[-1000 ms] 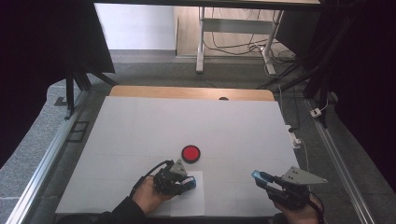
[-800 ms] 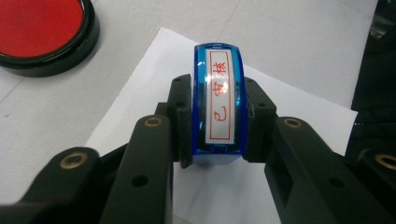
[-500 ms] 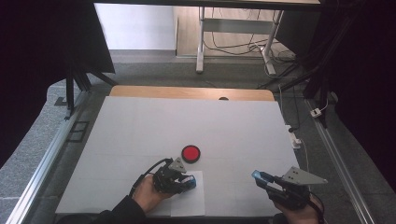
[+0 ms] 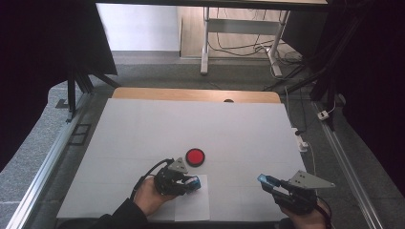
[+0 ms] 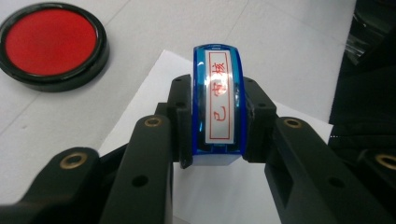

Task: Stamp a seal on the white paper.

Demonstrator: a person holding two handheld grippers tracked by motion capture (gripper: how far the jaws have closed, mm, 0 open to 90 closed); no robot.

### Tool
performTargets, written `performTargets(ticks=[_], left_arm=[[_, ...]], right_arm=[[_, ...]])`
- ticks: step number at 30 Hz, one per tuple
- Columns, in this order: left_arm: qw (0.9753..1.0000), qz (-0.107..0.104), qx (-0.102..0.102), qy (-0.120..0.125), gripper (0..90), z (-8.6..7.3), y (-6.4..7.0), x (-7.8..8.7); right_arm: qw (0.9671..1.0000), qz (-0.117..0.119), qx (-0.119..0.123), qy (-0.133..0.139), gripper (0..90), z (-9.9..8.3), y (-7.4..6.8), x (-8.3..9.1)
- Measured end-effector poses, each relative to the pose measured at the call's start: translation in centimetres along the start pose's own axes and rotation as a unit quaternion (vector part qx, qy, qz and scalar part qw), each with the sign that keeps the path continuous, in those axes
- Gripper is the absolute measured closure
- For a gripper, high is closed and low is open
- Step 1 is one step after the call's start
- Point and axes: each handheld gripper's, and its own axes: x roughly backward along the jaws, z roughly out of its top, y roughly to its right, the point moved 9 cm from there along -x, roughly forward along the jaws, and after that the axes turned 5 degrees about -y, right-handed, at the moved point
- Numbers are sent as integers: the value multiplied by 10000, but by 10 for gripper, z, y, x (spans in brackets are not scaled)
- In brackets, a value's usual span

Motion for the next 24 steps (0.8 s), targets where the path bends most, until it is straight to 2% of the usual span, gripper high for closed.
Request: performTargets(ticks=[12, 24], left_arm=[[9995, -9, 52, 318, 693, 7, -4, 19], [9978, -66, -66, 649, 693, 15, -4, 41]], right_arm=[[10000, 9, -17, 4, 687, 0, 0, 0], [10000, 63, -65, 24, 687, 1, -1, 0]])
